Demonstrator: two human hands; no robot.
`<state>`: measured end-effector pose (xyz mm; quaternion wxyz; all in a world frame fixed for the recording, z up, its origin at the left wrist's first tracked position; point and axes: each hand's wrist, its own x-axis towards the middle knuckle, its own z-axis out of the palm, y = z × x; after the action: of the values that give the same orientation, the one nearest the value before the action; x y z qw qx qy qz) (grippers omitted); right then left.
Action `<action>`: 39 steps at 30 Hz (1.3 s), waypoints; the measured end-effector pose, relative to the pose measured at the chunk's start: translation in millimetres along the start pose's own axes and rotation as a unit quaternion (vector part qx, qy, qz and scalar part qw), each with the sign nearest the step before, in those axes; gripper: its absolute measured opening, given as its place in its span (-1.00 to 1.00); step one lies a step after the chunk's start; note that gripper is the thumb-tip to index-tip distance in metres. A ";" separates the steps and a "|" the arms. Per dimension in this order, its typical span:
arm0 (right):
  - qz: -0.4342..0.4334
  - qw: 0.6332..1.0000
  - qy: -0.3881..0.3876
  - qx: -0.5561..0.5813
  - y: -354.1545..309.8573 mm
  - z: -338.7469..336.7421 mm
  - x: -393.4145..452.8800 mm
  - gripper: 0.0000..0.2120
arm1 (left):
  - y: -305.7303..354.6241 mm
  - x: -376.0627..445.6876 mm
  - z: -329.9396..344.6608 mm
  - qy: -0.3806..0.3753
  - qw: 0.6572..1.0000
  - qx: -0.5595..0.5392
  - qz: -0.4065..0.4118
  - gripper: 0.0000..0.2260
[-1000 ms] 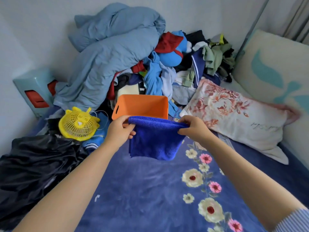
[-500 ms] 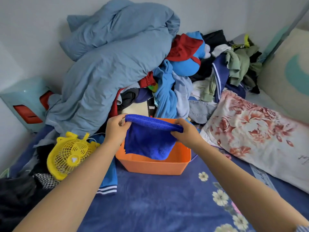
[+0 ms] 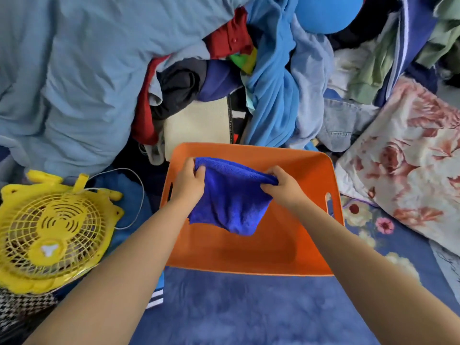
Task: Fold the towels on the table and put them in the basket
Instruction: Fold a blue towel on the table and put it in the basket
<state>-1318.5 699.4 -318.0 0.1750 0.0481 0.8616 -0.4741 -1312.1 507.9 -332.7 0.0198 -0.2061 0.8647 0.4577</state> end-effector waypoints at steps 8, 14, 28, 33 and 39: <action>0.201 0.976 -0.070 0.041 72.6 64.9 78.2 -0.70 | -76.5 48.6 70.1 -0.032 0.975 0.166 -0.142 -0.67; 0.187 0.980 0.031 0.068 106.4 102.7 124.4 -0.69 | -97.5 83.2 95.1 -0.010 0.975 0.132 -0.179 -0.67; -0.037 0.938 0.039 -0.342 114.3 120.9 115.9 -0.72 | -146.6 78.3 113.9 0.037 0.858 0.453 0.237 -0.72; -0.027 0.882 -0.150 -0.445 114.4 119.7 113.1 -0.56 | -139.5 76.2 103.5 -0.170 0.843 0.496 0.121 -0.53; -0.041 0.851 -0.261 -0.455 95.9 75.6 82.1 -0.64 | -98.6 51.2 86.5 -0.223 0.827 0.507 0.097 -0.69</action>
<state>-1351.9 681.9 -460.2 0.3757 -0.1980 0.9048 -0.0314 -1335.4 510.8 -471.5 0.2688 0.0254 0.9628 -0.0119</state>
